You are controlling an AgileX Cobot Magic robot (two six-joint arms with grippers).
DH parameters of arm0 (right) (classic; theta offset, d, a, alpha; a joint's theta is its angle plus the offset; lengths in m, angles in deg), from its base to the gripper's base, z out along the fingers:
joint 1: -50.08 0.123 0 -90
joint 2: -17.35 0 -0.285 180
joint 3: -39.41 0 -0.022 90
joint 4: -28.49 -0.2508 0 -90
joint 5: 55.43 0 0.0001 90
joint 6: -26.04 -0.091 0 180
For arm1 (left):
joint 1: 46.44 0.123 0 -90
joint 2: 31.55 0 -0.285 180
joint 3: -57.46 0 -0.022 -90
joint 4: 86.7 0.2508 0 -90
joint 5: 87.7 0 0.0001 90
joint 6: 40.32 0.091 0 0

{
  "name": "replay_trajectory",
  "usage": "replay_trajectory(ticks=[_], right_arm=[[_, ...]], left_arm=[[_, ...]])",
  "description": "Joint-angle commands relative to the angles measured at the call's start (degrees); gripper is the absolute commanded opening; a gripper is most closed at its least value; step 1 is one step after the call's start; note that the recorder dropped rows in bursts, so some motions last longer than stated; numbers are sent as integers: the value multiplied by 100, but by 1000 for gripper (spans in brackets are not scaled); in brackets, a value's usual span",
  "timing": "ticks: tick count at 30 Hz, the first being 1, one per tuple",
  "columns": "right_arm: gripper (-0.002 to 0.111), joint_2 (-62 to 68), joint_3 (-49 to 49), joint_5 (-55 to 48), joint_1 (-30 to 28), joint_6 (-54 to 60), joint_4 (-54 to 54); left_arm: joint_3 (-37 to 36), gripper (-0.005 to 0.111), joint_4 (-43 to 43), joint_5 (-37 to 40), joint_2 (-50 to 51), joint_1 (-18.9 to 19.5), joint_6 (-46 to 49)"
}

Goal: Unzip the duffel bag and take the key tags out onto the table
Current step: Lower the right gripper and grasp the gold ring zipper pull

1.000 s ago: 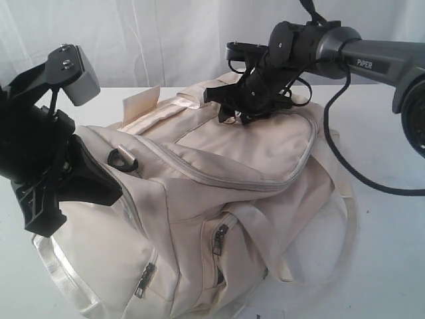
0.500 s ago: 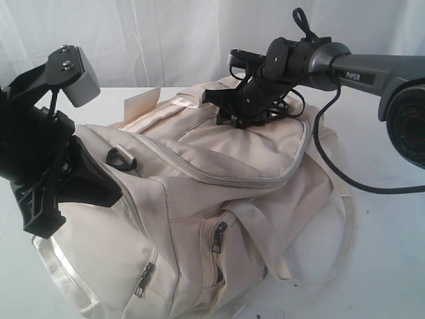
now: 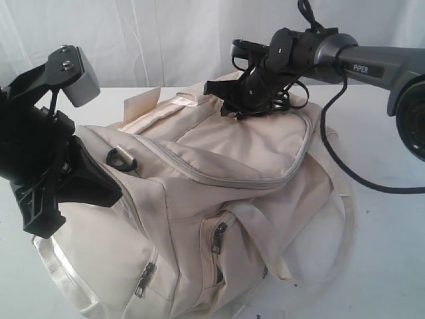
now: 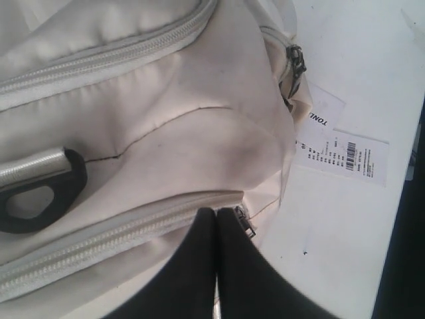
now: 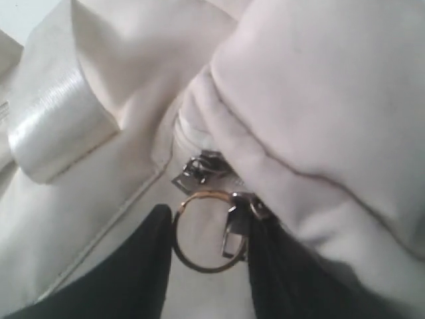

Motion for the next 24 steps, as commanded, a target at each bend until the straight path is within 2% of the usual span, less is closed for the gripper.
replay_trajectory(ticks=[1,24], right_arm=[[0,-316,-16,-89,-23,7,506],[0,-1017,-3,-1626,-23,241,2501]], left_arm=[[30,0,-124,126,-25,-55,9],[30,0,-124,149,-25,-55,9]])
